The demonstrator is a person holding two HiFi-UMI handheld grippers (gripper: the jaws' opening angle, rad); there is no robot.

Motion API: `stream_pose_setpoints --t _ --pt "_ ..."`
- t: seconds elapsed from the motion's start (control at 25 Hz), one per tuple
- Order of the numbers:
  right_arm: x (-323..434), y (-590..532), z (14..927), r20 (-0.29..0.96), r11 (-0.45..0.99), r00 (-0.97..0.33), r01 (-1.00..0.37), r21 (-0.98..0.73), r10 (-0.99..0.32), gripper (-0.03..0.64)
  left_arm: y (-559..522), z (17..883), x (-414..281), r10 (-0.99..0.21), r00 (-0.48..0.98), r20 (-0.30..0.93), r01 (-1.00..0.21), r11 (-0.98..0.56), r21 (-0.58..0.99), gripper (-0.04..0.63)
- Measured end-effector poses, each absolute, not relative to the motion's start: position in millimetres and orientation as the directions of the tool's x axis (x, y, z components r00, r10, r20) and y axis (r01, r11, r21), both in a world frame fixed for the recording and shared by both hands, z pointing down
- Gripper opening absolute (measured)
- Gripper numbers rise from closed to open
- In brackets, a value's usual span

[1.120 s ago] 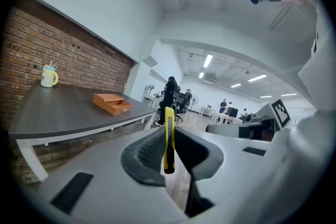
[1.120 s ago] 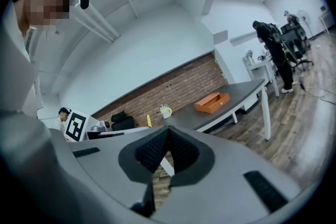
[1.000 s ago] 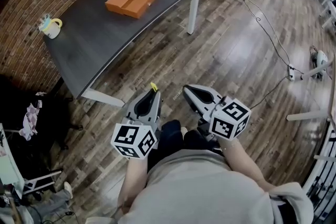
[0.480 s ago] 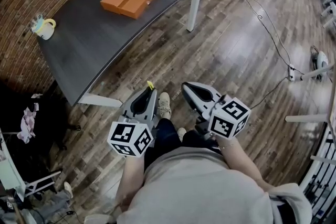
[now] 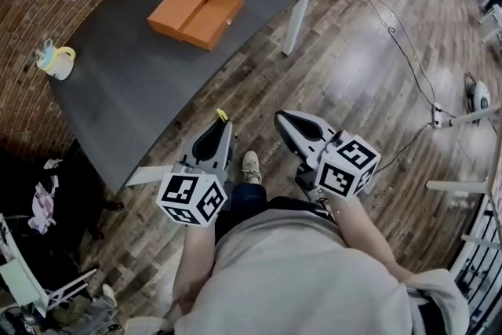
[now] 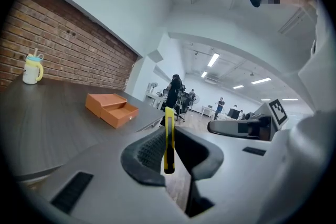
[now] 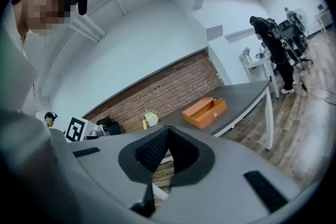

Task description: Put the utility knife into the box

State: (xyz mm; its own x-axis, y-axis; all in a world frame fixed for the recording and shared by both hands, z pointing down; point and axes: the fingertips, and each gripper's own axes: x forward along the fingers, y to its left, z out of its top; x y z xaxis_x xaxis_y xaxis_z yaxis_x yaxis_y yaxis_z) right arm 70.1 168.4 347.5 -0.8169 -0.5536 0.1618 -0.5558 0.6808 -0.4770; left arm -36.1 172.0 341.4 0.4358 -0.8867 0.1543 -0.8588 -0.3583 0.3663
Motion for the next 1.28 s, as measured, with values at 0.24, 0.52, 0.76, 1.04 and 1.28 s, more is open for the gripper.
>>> stream_pose_setpoints --t 0.24,0.52,0.76,1.04,1.28 --pt "43.5 114.2 339.5 0.157 0.683 -0.811 -0.564 -0.463 -0.564 0.008 109.8 324.9 -61.9 -0.878 0.463 0.119 -0.847 -0.399 0.351 0.066" --pt "25.2 73.3 343.2 0.163 0.66 -0.792 -0.586 -0.47 -0.588 0.008 61.4 325.0 -83.9 -0.86 0.497 0.119 -0.834 -0.435 0.339 0.066" --pt "20.8 56.5 348.4 0.198 0.646 -0.78 -0.608 -0.462 -0.593 0.008 44.7 332.0 -91.8 -0.855 0.503 0.127 -0.825 -0.431 0.366 0.064" --pt "16.2 43.1 349.5 0.218 0.648 -0.784 -0.608 -0.459 -0.581 0.008 34.8 339.6 -95.8 -0.859 0.492 0.138 -0.824 -0.41 0.391 0.066" --pt "0.2 17.6 353.1 0.223 0.676 -0.811 -0.577 -0.458 -0.541 0.008 17.6 343.3 -111.9 -0.882 0.447 0.15 -0.846 -0.362 0.391 0.066"
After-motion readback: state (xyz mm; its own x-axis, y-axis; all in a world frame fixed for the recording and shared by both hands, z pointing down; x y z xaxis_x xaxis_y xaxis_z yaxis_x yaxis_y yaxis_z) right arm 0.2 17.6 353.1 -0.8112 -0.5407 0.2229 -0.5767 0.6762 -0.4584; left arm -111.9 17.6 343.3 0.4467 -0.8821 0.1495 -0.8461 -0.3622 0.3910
